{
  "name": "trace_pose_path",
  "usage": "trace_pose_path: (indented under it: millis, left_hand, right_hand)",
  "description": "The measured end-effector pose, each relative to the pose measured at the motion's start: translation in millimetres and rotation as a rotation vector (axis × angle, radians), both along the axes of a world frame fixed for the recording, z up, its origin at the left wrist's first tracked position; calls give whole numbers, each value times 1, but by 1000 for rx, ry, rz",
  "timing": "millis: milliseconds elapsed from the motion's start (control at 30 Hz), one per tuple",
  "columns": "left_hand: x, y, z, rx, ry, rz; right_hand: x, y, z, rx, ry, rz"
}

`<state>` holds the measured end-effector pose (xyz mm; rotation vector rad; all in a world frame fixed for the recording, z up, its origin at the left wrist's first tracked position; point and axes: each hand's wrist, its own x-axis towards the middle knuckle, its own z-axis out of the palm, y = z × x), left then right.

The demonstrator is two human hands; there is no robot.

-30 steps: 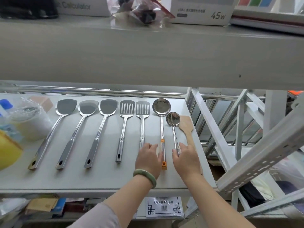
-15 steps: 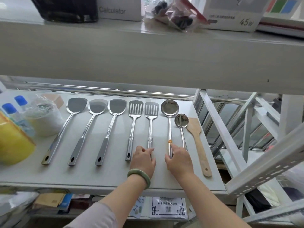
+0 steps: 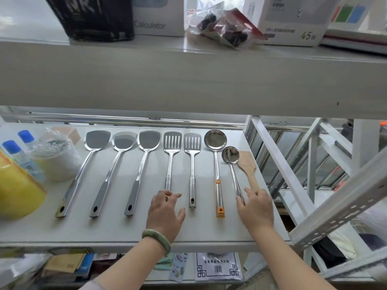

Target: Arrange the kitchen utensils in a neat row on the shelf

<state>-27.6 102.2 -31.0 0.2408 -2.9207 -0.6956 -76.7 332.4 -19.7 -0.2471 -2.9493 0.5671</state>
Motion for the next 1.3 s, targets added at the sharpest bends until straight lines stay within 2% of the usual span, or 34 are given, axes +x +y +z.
trace_pose_path:
  millis: [67,133,233,333,433,733,867,1000,1133,1300]
  left_hand:
    - [1,-12,0,-11,15,23]
    - [2,-23,1,-15,17,40]
    - [6,-36,1,-37,38,53]
    - [12,-51,-3,-81,74,102]
    - [21,-68,-3,-81,53,147]
    - [34,-99,-7,43,-23,113]
    - [34,-105,-6,61,-17,83]
    - [35,-108,0,58,-96,45]
    - [36,-112,14,64,-122,31]
    - [43,-127,33,59,-61,-19]
  right_hand:
    - [-2,5,-1,96,21,-31]
    - [-3,3,0,75,-28,3]
    - [1,-19,4,-29,-57,149]
    - [11,-55,11,-16,4,344]
    - [20,-92,9,-12,-25,535]
    - [34,-147,-5,131,-150,732]
    - [36,-152,-5,201,-196,741]
    - [37,-155,3,161,-215,711]
    - [35,-161,21,83,-145,656]
    - [42,-167,39,39,-41,586]
